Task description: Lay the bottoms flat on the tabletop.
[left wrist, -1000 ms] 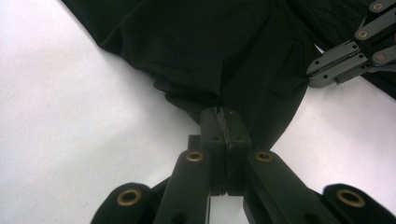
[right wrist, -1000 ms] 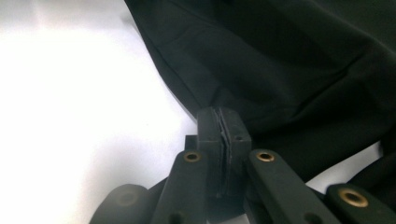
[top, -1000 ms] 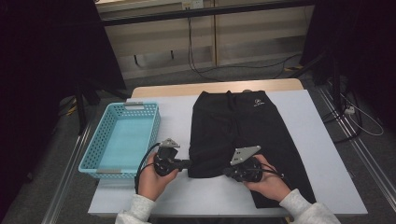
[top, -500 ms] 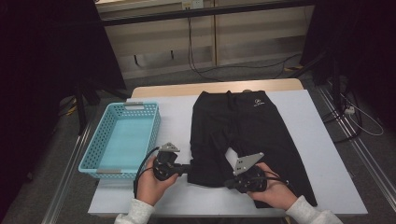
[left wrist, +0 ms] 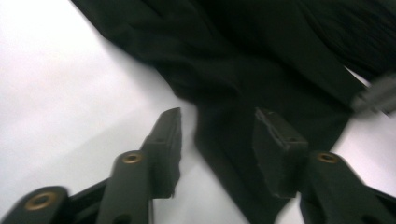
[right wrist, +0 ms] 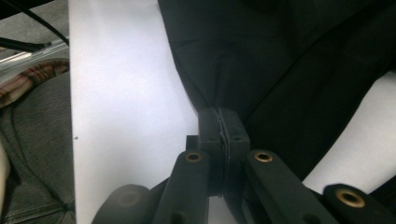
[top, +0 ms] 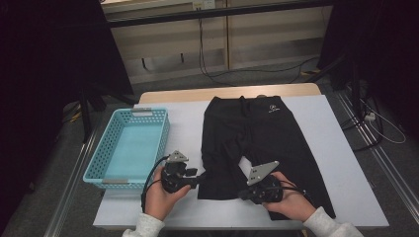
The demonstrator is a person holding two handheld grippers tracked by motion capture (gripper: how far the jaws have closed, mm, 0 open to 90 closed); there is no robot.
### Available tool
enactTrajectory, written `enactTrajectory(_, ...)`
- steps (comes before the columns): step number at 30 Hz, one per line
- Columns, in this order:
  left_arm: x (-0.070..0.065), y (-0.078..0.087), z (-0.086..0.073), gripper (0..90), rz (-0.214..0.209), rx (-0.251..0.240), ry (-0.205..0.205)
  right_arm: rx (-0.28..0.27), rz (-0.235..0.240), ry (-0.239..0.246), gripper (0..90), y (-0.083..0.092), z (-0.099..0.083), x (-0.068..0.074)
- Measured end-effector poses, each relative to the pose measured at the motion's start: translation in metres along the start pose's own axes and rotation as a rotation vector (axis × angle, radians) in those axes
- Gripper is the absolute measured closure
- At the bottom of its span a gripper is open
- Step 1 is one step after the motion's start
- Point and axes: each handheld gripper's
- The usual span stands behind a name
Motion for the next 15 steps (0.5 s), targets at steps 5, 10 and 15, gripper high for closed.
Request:
enactTrajectory(5, 0.006, -0.015, -0.004, 57.0, -0.002, 0.028, 0.014, -0.058, -0.045, -0.003, 74.9, 0.007, 0.005, -0.004)
enactTrajectory(10, 0.008, -0.020, -0.007, 73.7, -0.019, 0.058, 0.028, -0.132, -0.167, -0.030, 63.9, 0.012, 0.010, -0.016)
enactTrajectory(15, 0.008, -0.015, -0.004, 89.3, -0.035, 0.073, 0.054, -0.172, -0.265, -0.064, 61.6, 0.014, 0.013, -0.030)
Point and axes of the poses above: each handheld gripper's, and its own axes: y roughly backward along the jaws, z roughly out of its top, x roughly to its left, and after that the axes turned 15 degrees about -x, right-handed
